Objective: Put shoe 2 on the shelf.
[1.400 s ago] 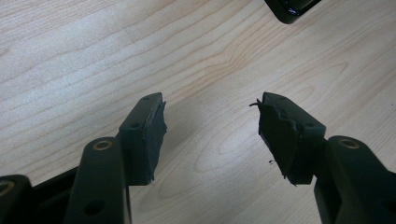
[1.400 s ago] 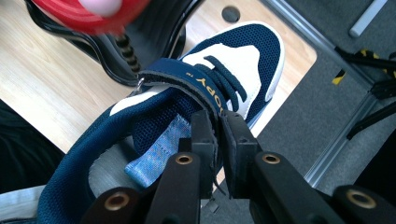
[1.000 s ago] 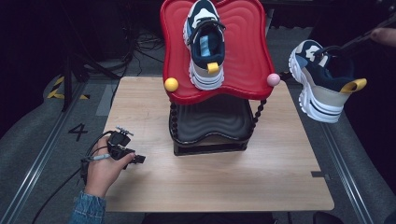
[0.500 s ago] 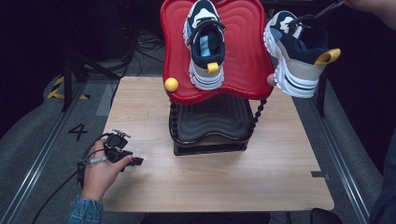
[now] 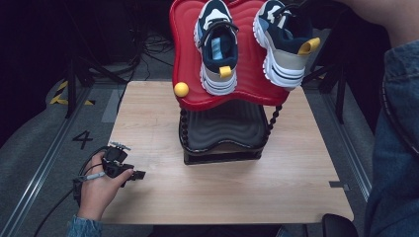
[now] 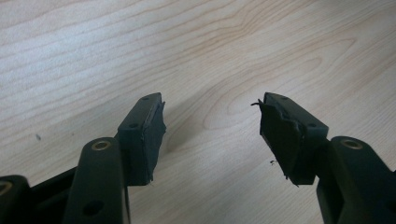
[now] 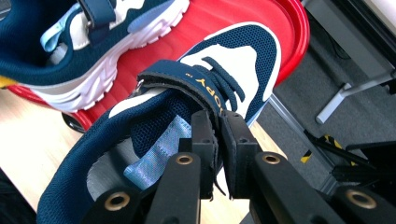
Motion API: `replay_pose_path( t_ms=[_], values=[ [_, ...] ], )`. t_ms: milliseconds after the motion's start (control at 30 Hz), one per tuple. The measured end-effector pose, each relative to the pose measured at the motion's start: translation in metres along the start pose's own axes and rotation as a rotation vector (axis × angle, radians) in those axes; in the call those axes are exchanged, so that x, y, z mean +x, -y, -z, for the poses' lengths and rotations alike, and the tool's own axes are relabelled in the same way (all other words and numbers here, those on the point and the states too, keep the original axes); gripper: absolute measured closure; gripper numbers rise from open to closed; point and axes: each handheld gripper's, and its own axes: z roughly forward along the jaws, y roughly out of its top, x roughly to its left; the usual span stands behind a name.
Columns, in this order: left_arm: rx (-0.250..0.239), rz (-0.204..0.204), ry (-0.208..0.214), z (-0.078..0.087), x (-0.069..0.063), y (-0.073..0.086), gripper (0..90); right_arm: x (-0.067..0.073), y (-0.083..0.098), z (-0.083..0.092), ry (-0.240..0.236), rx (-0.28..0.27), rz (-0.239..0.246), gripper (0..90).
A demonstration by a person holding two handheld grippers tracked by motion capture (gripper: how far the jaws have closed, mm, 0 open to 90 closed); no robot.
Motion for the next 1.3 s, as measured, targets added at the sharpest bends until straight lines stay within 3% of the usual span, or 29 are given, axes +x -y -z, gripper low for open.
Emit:
replay_pose_path(
  t_ms=[533, 733, 1300],
  values=[
    [0.005, 0.018, -0.004, 0.002, 0.002, 0.008, 40.5, 0.015, -0.026, -0.028, 0.016, -0.010, 0.066, 85.1],
    [0.006, 0.024, 0.002, 0.001, 0.003, 0.008, 40.4, 0.020, -0.028, -0.036, 0.021, 0.012, 0.072, 85.1],
    [0.022, 0.001, 0.010, -0.005, 0.001, -0.001, 40.3, 0.028, -0.024, -0.050, -0.022, 0.002, 0.090, 85.0]
  ],
)
